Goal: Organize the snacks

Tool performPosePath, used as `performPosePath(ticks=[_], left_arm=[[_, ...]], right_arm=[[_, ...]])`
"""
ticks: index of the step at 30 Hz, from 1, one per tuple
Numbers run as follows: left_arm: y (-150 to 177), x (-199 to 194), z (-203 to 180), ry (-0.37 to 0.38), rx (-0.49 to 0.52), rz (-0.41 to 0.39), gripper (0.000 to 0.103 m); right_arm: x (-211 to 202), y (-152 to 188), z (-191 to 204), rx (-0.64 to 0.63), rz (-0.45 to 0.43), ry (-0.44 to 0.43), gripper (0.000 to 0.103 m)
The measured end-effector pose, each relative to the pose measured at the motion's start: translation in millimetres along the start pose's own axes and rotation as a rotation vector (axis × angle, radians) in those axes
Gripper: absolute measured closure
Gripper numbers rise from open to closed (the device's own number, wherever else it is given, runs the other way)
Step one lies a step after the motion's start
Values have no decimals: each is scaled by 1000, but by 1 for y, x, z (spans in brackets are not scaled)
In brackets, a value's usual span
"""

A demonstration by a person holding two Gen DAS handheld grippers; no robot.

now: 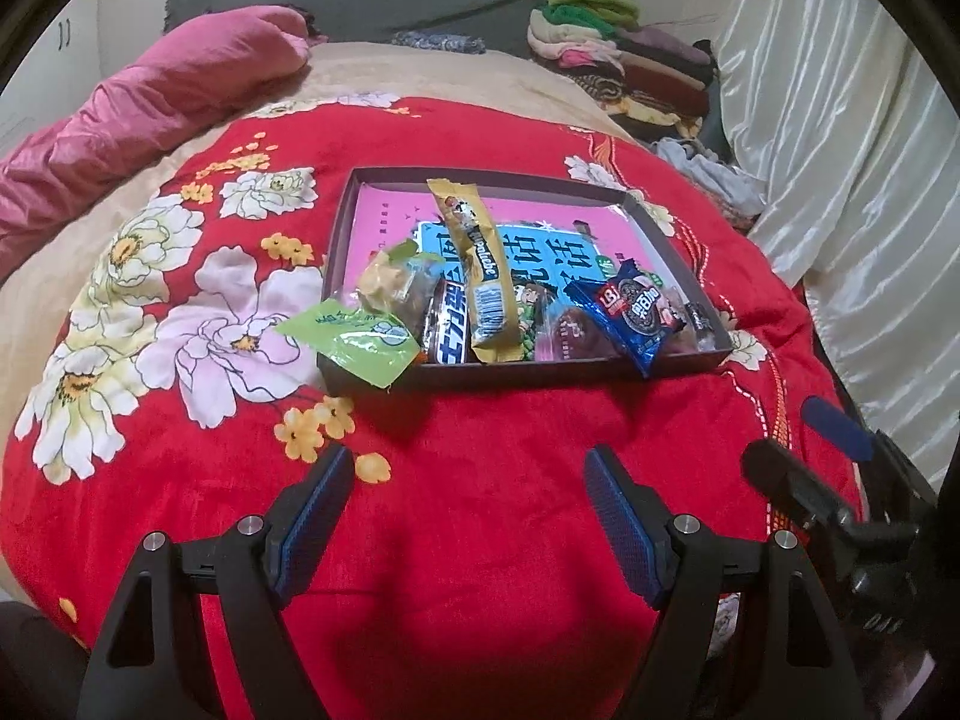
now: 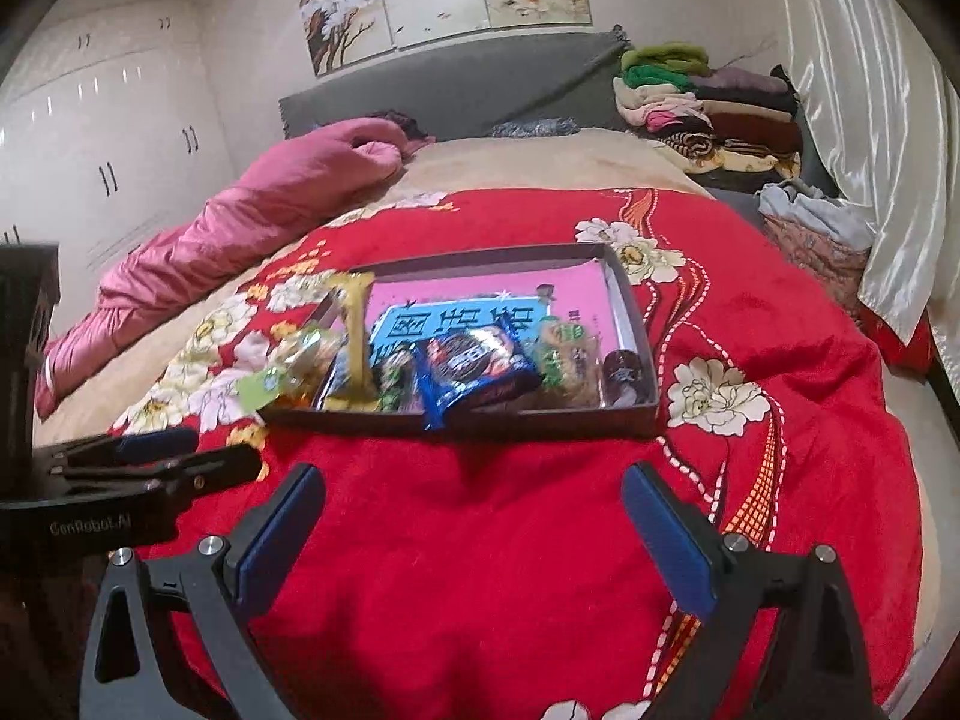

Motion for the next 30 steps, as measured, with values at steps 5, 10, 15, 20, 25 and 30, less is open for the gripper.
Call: performPosePath(ticks=[5, 10, 15, 20, 25, 30], left_arm=[[4, -5, -2, -6, 9, 2, 23], [9, -7, -6, -12, 24, 17, 23], [11, -7, -4, -25, 22, 25, 23], [13, -6, 0, -36, 11, 37, 23], [14, -5, 0, -44, 13, 43, 23], [14, -4, 0, -54, 21, 43, 23]], right_arm=[[-7, -1, 7, -39, -22, 10, 3], [-5, 0, 6, -38, -13, 12, 3], [-5, 0, 4, -37, -13, 12, 2], [-4, 0, 4, -40, -15, 12, 2], [-3, 0, 4, -43, -15, 10, 2], [-2, 0, 4, -46, -15, 11, 2]])
Point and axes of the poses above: each gripper's, at about its wrist camera, not at the fingertips, and x roughly the way its jaws point, z to its left, y to its underside, the point moved 9 cm from there along x, roughly the way its jaws point, and after that the axes turned 3 degrees about -z, right-handed, at the moved point
